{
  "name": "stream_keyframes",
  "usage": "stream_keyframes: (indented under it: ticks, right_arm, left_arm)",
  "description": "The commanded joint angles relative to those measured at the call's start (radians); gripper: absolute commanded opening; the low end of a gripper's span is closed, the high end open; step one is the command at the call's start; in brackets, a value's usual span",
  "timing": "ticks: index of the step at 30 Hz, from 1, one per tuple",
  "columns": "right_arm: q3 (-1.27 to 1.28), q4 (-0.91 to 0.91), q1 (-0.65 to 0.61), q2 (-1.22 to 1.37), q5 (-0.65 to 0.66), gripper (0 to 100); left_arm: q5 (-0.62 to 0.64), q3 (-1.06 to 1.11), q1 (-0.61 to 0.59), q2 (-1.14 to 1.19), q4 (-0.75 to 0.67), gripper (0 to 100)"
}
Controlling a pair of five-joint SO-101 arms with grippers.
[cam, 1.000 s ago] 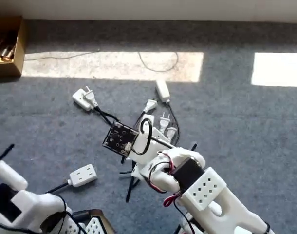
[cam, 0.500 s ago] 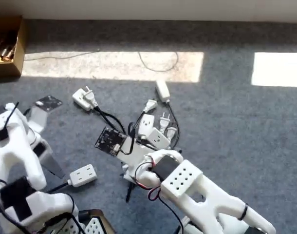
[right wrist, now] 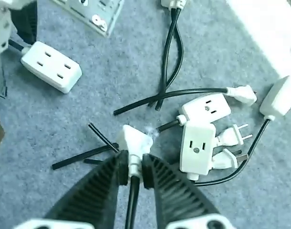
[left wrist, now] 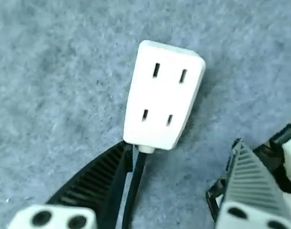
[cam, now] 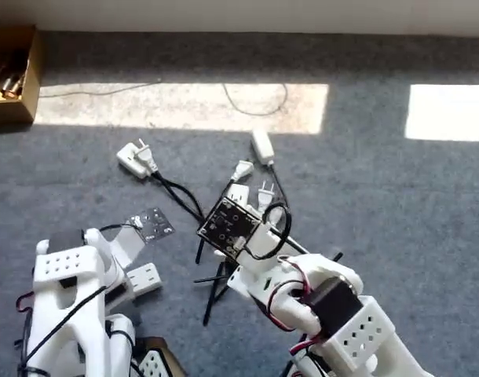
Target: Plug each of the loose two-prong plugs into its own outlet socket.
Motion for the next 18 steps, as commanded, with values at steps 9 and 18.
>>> stream_keyframes:
  ticks: [9, 18]
  right_arm:
    - [0.021, 0.005, 0.01, -0.022, 0.008, 0.7]
    - [0.022, 0.008, 0.01, -0.018, 0.009, 0.7]
  left_arm:
    - [0.087, 0.067, 0.3, -0.028, -0.14, 18]
    - [0.216, -0.064, 0.46, -0.022, -0.135, 25]
